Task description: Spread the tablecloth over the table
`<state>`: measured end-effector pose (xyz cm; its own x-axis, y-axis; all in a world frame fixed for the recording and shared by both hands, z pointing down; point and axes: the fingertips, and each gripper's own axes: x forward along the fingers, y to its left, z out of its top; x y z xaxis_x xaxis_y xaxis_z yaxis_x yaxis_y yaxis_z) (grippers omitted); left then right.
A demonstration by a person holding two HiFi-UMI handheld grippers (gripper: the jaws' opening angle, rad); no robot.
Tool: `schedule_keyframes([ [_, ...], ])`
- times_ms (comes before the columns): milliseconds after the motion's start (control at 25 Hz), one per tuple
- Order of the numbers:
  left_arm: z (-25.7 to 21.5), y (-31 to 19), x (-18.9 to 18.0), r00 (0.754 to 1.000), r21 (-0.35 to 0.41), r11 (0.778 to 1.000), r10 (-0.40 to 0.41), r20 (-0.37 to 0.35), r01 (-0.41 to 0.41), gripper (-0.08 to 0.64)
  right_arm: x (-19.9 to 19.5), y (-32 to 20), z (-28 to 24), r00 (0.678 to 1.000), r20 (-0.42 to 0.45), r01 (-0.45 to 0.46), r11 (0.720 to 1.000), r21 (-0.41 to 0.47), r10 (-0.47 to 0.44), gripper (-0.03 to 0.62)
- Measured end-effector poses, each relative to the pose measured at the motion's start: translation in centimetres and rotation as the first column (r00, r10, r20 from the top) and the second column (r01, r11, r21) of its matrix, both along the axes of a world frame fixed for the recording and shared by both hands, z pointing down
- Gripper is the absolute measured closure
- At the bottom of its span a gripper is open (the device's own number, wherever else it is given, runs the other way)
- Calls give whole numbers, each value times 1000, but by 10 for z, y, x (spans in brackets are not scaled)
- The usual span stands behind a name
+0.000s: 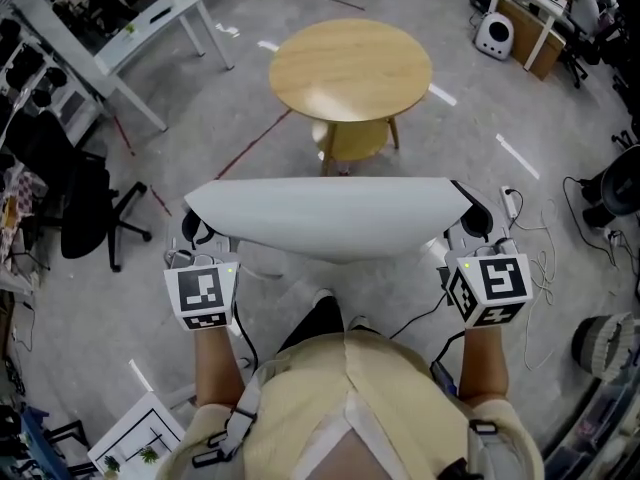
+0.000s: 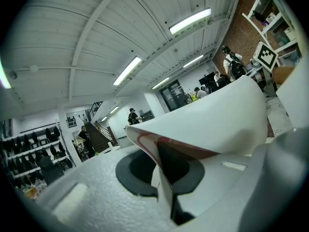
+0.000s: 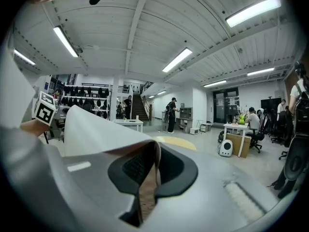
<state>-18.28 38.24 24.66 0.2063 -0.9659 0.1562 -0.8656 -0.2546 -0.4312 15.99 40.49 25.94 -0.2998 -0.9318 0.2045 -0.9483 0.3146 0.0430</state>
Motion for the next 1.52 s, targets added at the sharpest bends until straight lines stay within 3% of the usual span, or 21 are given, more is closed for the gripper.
schedule_keyframes([
  [120, -5, -16, 5, 998, 12, 1000, 28, -47, -28, 554, 5, -12, -3, 1000, 6, -17, 1000, 7, 17, 581],
  [280, -7, -52, 5, 997, 36, 998, 58, -55, -56, 554, 5, -42, 0, 999, 5, -51, 999, 9, 51, 581],
  [600, 10, -140, -3, 990, -3, 995, 96, -104, -97, 554, -4, -118, 6, 996, -21, -87, 996, -18, 87, 581],
  [1160, 6, -285, -21, 967, -8, 969, 247, -70, -248, 554, -27, -234, 6, 980, -1, -197, 980, -25, 197, 581],
  [1520, -21, -365, -2, 960, 56, 960, 278, -46, -275, 554, -9, -312, -36, 972, -8, -232, 970, 79, 233, 581],
])
